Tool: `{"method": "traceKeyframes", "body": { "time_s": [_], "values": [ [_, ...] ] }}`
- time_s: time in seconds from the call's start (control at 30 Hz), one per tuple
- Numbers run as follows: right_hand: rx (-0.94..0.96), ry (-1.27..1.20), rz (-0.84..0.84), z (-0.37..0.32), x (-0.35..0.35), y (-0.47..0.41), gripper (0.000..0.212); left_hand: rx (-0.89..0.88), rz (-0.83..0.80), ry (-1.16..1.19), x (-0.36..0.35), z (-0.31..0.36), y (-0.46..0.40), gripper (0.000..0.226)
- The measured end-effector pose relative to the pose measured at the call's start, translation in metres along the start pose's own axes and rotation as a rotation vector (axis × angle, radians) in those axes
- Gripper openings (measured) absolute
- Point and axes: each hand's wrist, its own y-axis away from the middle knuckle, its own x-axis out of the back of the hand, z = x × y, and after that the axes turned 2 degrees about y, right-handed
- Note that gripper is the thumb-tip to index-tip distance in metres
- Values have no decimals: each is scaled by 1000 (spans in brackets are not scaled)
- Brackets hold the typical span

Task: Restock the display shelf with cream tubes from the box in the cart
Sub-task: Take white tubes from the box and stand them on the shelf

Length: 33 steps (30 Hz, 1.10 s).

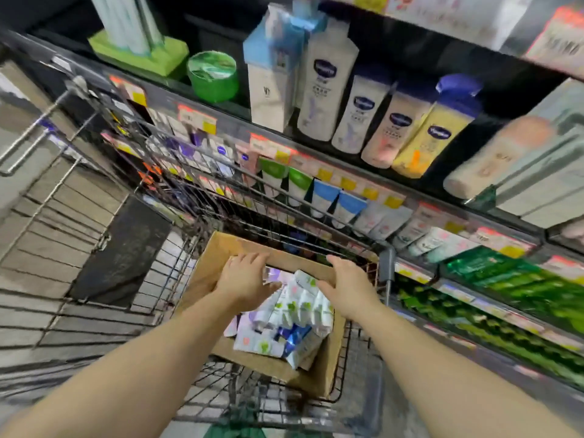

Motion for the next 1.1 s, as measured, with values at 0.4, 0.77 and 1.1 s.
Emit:
{"method": "traceKeyframes", "body": {
  "time_s": [0.4, 0.77, 1.1],
  "values": [
    [-145, -165, -191, 43, -112, -44, 60, 179, -296, 276, -140, -3, -71, 71],
    [-162, -246, -204, 51, -150, -60, 61, 398, -235, 480, -176, -4, -108, 18],
    [-256, -512, -332, 45, -148, -71, 50, 321, -529, 1423, -132, -18, -73, 11]
  ]
}}
